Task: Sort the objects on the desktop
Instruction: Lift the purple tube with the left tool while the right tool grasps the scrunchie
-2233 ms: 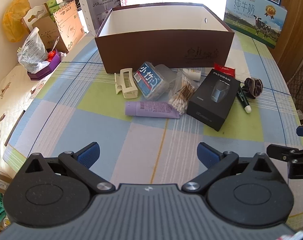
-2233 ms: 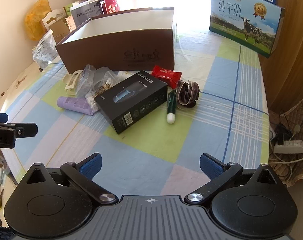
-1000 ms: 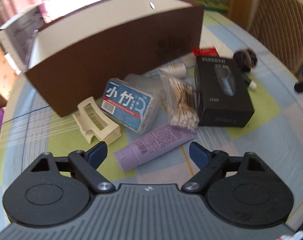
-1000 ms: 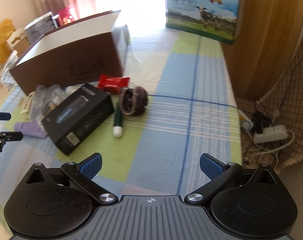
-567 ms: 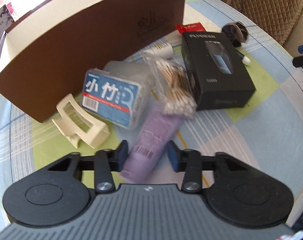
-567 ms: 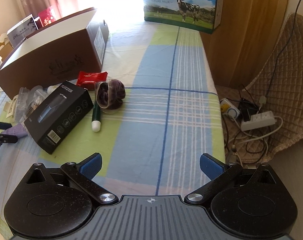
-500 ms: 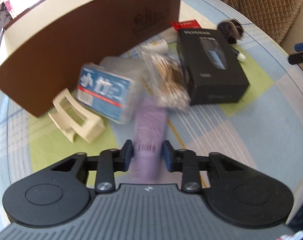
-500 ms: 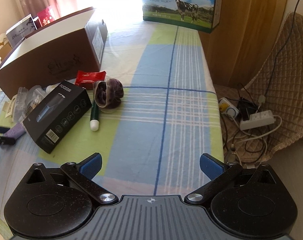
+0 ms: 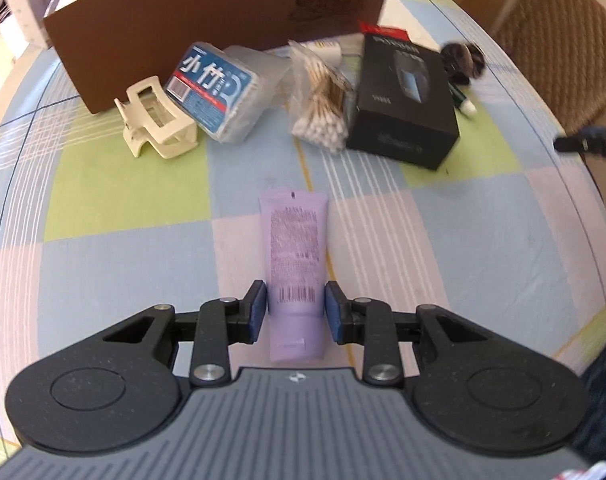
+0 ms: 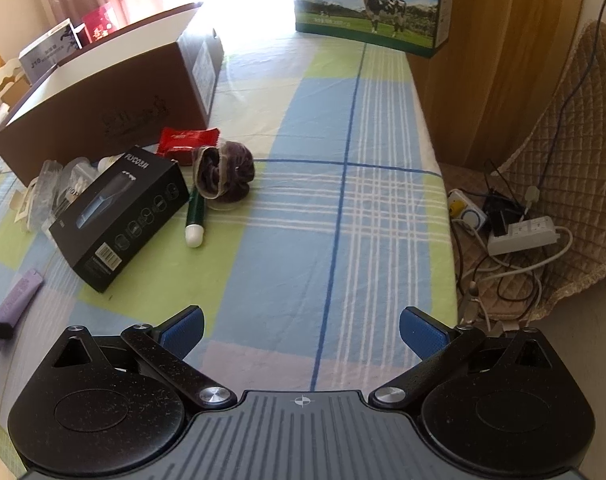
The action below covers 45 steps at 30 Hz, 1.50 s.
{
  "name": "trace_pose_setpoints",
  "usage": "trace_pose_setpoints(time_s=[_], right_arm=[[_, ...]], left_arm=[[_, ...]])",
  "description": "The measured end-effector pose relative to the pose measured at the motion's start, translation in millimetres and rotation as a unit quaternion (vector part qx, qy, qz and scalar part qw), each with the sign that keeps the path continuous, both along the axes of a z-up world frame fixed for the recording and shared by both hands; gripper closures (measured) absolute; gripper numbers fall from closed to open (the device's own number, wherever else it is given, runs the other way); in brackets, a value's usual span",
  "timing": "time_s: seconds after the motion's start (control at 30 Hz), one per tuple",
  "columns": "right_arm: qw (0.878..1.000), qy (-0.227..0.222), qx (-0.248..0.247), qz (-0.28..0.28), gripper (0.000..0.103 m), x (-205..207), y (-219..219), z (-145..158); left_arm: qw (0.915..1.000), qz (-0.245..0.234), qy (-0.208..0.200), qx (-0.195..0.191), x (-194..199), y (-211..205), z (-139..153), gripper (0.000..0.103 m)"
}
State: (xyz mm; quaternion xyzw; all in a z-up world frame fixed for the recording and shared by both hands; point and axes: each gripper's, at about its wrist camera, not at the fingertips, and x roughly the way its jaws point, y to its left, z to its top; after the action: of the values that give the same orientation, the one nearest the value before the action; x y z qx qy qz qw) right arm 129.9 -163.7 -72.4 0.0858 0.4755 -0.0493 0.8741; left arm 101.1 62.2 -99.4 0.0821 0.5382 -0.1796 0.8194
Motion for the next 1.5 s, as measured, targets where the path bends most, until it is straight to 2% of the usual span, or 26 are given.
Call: trace_pose_setpoints(time_s=[0.07,0.17,0.3,0.4,0.7,0.73,0.8,1.07,1.17,1.23,1.3,1.4,1.5], right_arm=[[1.0,-0.002,0.0,0.006,0.002,0.5,2.6,0.4],[1.0,-0.006,0.001,0.012,0.002,-0.2,4.6,2.0],[1.0,-0.009,0.003,0.011,0.002,-1.5,4.1,2.2],[1.0,-0.009,0.004,0.012,0.002,0.9,4.5,1.0],[0.998,-0.053,0.008,0.046,0.004,31.7,14.9,5.0],[0.997,-0.063,0.009,0.052,0.01,38.3,16.1,6.1],[0.996,-0.07,0.009,0.058,0.016,50.3,18.1,5.9],[0.995,-0.075,0.015,0.061,0.033,102.4,22.5,-3.5],[0.996,-0.067,0.02,0.054,0.044,116.6,23.6,-12.9],[0.997,-0.055,0.02,0.048,0.062,123.4,23.0,-21.5],[0.998,-0.043,0.021,0.048,0.072,127.8,22.4,-31.1],[0.998,-0.05,0.025,0.042,0.08,125.6,19.2,-34.6],[0.998,-0.053,0.024,0.035,0.082,120.5,16.6,-32.3]], left_arm=[[0.9999,0.009,-0.001,0.011,4.7,-4.7,-2.1,0.068],[0.9994,0.014,0.001,0.033,10.8,-14.0,-6.4,0.066],[0.9991,0.021,-0.004,0.037,11.0,-15.1,-6.1,0.073],[0.998,0.032,-0.018,0.052,9.2,-11.8,-6.7,0.074],[0.9897,0.128,-0.041,0.048,19.0,29.8,15.0,0.074],[0.9887,0.135,-0.046,0.046,20.2,33.9,18.4,0.074],[0.9872,0.144,-0.052,0.042,23.2,39.9,25.0,0.074],[0.9846,0.163,-0.055,0.034,34.2,53.2,26.0,0.074],[0.9846,0.164,-0.048,0.036,39.6,53.4,20.4,0.074],[0.9847,0.165,-0.037,0.042,44.2,53.4,13.0,0.074],[0.9849,0.166,-0.023,0.045,48.3,53.7,4.4,0.074],[0.9848,0.166,-0.018,0.047,49.5,53.9,-3.3,0.073],[0.9856,0.161,-0.018,0.047,49.7,53.5,-4.1,0.073]])
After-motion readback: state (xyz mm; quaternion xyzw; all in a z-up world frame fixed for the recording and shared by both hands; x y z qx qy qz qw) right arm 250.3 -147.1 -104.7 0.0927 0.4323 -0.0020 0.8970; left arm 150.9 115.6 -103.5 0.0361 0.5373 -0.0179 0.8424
